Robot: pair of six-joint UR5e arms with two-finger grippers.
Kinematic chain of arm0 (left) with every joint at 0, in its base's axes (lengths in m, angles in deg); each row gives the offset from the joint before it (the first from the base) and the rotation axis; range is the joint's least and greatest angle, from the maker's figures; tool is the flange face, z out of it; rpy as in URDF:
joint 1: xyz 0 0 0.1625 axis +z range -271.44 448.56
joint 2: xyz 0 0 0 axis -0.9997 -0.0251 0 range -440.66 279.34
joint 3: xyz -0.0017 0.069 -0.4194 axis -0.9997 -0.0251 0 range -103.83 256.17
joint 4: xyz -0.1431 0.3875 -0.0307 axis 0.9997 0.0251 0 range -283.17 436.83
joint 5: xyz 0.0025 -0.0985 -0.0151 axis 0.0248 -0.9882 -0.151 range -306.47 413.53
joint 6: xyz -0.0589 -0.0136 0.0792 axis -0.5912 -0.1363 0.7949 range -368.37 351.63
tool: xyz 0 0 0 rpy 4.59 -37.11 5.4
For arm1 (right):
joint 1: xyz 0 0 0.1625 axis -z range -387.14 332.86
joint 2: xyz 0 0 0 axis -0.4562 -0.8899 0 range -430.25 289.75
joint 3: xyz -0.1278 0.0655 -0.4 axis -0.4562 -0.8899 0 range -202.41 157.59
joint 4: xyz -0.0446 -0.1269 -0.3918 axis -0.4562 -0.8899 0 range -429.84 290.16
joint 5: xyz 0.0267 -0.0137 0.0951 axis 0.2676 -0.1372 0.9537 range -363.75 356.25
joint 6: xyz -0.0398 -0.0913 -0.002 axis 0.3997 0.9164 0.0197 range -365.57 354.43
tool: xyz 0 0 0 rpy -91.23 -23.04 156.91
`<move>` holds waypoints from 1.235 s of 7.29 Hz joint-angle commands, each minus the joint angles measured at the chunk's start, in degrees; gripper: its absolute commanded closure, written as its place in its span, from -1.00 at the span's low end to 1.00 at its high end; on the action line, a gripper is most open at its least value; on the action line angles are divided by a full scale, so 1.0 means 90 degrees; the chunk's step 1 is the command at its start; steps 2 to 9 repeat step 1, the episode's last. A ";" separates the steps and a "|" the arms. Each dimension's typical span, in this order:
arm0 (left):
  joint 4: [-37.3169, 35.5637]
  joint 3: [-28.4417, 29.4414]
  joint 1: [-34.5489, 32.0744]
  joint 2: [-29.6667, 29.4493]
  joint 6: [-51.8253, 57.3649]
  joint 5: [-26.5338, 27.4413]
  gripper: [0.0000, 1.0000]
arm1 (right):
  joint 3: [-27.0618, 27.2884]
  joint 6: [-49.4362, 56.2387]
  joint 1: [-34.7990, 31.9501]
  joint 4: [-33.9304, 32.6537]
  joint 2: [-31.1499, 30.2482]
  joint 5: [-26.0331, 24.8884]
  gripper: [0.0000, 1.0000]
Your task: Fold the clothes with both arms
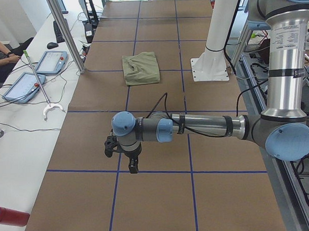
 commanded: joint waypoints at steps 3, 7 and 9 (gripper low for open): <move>0.0000 0.0000 0.0000 0.0000 0.0000 0.0000 -1.00 | -0.0005 -0.0003 0.0000 0.0003 0.0007 0.0008 -1.00; 0.0000 0.0000 0.0000 0.0000 0.0000 0.0000 -1.00 | -0.0005 -0.0003 0.0000 0.0003 0.0007 0.0008 -1.00; 0.0000 0.0000 0.0000 0.0000 0.0000 0.0000 -1.00 | -0.0005 -0.0003 0.0000 0.0003 0.0007 0.0008 -1.00</move>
